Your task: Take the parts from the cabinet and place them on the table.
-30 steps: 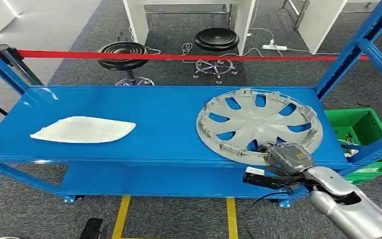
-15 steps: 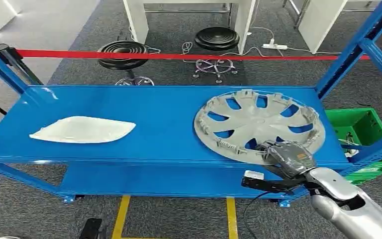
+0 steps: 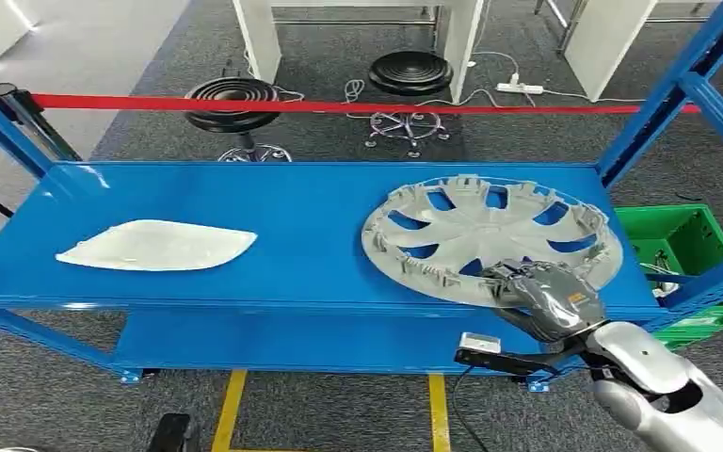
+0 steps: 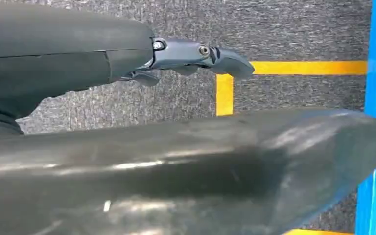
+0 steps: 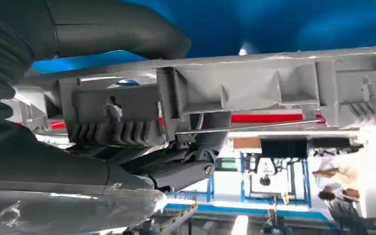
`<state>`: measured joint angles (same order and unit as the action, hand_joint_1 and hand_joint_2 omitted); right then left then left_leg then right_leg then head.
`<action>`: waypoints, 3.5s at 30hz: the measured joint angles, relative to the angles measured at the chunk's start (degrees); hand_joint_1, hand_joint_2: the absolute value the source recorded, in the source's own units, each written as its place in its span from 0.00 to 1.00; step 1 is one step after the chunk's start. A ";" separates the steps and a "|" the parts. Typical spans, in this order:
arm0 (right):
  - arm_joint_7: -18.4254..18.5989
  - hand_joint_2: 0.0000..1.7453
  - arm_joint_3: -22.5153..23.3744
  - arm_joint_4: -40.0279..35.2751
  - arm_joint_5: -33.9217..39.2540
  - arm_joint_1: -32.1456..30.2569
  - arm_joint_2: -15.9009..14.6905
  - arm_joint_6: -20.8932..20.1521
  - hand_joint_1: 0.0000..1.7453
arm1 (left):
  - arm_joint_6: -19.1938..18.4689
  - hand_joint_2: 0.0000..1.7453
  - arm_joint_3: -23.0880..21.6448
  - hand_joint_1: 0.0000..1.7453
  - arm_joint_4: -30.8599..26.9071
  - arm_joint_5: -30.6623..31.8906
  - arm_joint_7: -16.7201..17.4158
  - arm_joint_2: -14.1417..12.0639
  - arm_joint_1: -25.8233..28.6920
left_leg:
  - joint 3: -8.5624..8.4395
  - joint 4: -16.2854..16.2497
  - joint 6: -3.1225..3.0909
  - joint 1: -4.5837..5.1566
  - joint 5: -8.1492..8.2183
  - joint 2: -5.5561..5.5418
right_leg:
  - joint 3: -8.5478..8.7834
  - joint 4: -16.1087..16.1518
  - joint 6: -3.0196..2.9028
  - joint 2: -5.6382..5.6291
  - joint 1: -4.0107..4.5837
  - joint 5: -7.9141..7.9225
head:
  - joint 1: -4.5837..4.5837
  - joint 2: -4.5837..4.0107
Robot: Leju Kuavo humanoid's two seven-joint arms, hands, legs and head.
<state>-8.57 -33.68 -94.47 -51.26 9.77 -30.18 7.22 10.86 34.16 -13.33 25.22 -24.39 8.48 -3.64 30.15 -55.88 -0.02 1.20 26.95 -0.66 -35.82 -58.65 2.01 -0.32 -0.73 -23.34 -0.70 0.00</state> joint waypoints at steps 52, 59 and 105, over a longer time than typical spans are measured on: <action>-3.13 1.00 3.54 -7.58 -8.39 -6.90 9.46 24.19 1.00 | 2.84 1.00 4.74 0.00 0.00 0.04 -1.59 -0.35 0.37 | 0.11 0.00 0.00 -0.01 0.02 0.00 | -0.10 0.00 -0.02 -0.01 0.00 -0.02 | 0.00 0.00; -3.69 1.00 3.50 -7.78 -7.80 -6.86 9.75 24.37 1.00 | 3.37 1.00 5.05 0.00 0.00 0.13 -2.36 -0.44 0.26 | 0.11 0.00 0.00 -0.01 0.02 0.00 | -0.10 0.00 -0.02 -0.01 0.00 -0.02 | 0.00 0.00; -10.23 1.00 4.52 -8.85 2.65 -5.73 11.13 23.27 1.00 | 9.05 1.00 7.63 0.00 0.00 0.66 -0.72 -1.27 0.22 | 6.18 -16.08 1.96 -1.01 6.56 0.06 | -2.09 -1.56 -1.33 0.11 -0.29 0.15 | -0.11 0.00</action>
<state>-18.80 -29.16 -103.32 -48.61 4.05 -19.06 30.49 19.91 41.79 -13.33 25.88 -25.11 7.21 -3.41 36.32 -71.95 1.95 0.19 33.51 -0.60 -37.91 -60.22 0.68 -0.21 -1.03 -23.19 -0.81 0.00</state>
